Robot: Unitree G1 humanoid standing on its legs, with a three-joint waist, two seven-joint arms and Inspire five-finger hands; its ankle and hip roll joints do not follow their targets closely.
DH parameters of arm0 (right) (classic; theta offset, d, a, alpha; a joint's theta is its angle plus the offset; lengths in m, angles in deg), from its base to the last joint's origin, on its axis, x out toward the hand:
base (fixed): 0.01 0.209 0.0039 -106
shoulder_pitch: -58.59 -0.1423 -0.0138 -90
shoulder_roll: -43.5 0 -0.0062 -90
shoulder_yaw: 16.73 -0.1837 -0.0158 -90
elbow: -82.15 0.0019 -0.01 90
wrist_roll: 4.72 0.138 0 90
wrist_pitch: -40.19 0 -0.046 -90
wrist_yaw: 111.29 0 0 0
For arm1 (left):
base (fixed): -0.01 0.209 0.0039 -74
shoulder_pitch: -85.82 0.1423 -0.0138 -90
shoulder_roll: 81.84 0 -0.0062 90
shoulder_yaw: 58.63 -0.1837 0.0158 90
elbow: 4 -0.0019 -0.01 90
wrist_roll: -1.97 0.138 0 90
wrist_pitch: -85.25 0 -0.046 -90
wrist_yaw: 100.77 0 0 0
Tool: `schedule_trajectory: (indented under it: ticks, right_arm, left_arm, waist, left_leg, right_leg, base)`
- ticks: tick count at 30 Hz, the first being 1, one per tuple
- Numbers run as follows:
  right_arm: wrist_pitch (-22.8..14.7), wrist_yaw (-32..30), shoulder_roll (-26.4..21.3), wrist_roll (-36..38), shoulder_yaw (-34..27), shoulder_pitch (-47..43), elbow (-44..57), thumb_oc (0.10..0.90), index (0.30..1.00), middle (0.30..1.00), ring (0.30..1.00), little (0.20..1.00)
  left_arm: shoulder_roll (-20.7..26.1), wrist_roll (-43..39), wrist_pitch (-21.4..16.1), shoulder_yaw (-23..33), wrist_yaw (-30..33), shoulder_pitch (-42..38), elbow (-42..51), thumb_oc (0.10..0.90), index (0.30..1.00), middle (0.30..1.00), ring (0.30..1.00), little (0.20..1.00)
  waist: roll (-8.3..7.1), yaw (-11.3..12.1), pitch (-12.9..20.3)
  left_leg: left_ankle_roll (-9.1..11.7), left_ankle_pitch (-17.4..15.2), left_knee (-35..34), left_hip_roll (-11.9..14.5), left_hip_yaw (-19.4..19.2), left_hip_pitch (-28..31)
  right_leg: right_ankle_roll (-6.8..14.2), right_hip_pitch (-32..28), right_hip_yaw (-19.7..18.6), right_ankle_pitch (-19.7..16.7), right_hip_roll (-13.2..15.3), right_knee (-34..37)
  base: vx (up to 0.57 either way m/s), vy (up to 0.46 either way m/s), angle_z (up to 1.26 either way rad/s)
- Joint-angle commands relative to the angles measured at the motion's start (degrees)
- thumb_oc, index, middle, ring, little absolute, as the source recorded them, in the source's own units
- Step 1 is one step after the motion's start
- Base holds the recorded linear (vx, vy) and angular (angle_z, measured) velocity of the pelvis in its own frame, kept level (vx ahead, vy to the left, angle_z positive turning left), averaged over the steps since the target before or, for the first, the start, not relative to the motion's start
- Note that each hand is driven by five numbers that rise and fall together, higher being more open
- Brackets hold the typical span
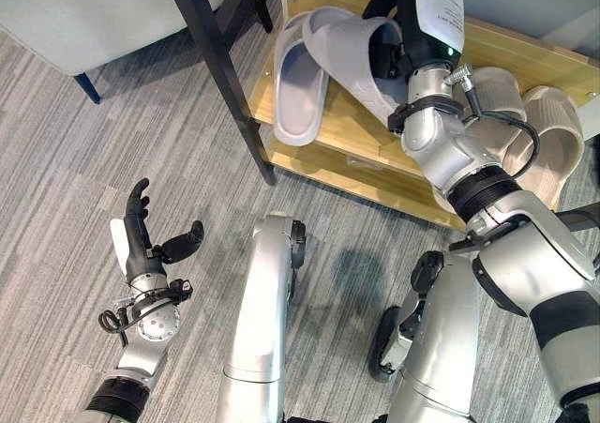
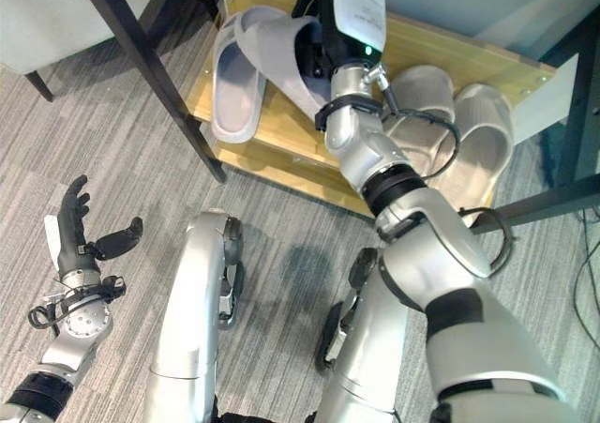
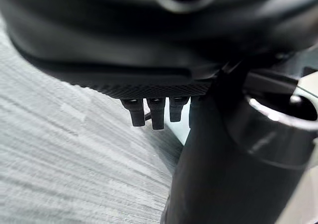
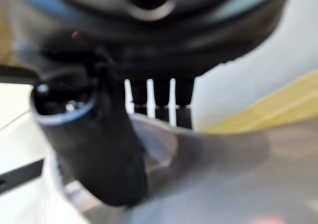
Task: Arrange the slippers neatly on the shoe rack.
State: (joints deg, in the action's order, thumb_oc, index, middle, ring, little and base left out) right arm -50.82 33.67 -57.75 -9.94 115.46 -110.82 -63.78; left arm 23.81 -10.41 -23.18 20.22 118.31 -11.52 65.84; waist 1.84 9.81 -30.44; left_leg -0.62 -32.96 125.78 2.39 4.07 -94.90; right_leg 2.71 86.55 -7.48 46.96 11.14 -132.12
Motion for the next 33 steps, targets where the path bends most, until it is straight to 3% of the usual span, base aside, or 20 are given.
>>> schedule_trajectory:
  ticks: [1, 7, 11, 20, 23, 33]
  right_arm:
    - [-3.95, -6.93, -1.83, 1.65, -4.23, -9.23, 4.50, 0.400, 0.300, 0.300, 0.300, 0.300]
    - [-5.25, -8.34, -4.51, -3.09, -10.01, -4.48, 20.42, 0.400, 0.300, 0.300, 0.300, 0.300]
    - [-4.01, -9.15, -4.79, -7.32, -13.01, -3.63, 27.16, 0.400, 0.300, 0.300, 0.300, 0.300]
    - [-1.00, -10.13, -0.26, -4.47, -14.89, -1.15, 19.93, 0.400, 0.300, 0.300, 0.300, 0.300]
    - [2.19, -9.55, 2.46, -7.13, -12.94, -2.85, 16.57, 0.400, 0.300, 0.300, 0.300, 0.300]
    - [4.62, -8.30, 8.71, -9.22, -11.96, -1.35, 15.77, 0.400, 0.300, 0.300, 0.300, 0.300]
  left_arm:
    - [0.97, 0.54, -3.44, 1.57, 1.35, -1.14, 3.77, 0.800, 0.900, 0.900, 0.900, 0.900]
    - [1.03, 2.19, -3.23, 1.82, 0.85, -0.34, 3.04, 0.800, 0.900, 0.900, 0.900, 0.900]
    - [0.65, 2.68, -2.86, 1.21, 0.57, 0.36, 2.50, 0.800, 0.900, 0.900, 0.900, 0.900]
    - [0.25, 2.77, -1.73, 0.68, 1.73, 0.68, 1.58, 0.800, 0.900, 0.900, 0.900, 0.900]
    - [0.15, 2.82, -1.00, 0.10, 1.48, 0.13, 1.05, 0.800, 0.900, 0.900, 0.900, 0.900]
    - [-0.21, 3.72, 0.84, 0.25, 2.02, -0.71, 0.56, 0.800, 0.900, 0.900, 0.900, 0.900]
  waist:
    - [0.97, 1.15, 1.27]
    - [1.42, 0.98, 1.21]
    - [1.40, 0.26, 0.98]
    - [1.37, -0.55, 0.68]
    - [1.34, -0.68, 0.68]
    - [1.08, -1.10, 0.68]
  left_leg:
    - [0.54, -12.03, 5.20, -1.49, 7.45, 4.94]
    - [0.45, -11.73, 5.42, -1.87, 7.53, 4.94]
    - [0.55, -11.37, 5.89, -2.23, 7.76, 4.94]
    - [0.78, -11.17, 5.88, -1.70, 7.91, 4.94]
    - [0.92, -11.08, 5.76, -1.84, 8.11, 4.94]
    - [1.28, -11.23, 5.86, -1.82, 8.21, 4.94]
  right_leg:
    - [-3.73, 3.37, -4.62, -4.41, 0.09, 1.15]
    - [-3.88, 3.38, -4.59, -4.21, -0.15, 0.79]
    - [-3.79, 3.39, -4.79, -4.09, -0.52, 0.09]
    - [-4.10, 3.40, -4.68, -4.30, -0.54, -0.18]
    - [-4.09, 3.40, -4.38, -4.26, -0.60, 0.04]
    - [-3.94, 3.40, -4.21, -4.70, -0.94, 0.28]
  base:
    - [0.00, 0.000, 0.00]
    - [0.00, 0.000, 0.00]
    - [0.00, 0.000, 0.00]
    - [0.00, 0.000, 0.00]
    - [-0.01, 0.000, -0.02]
    - [0.00, 0.000, -0.01]
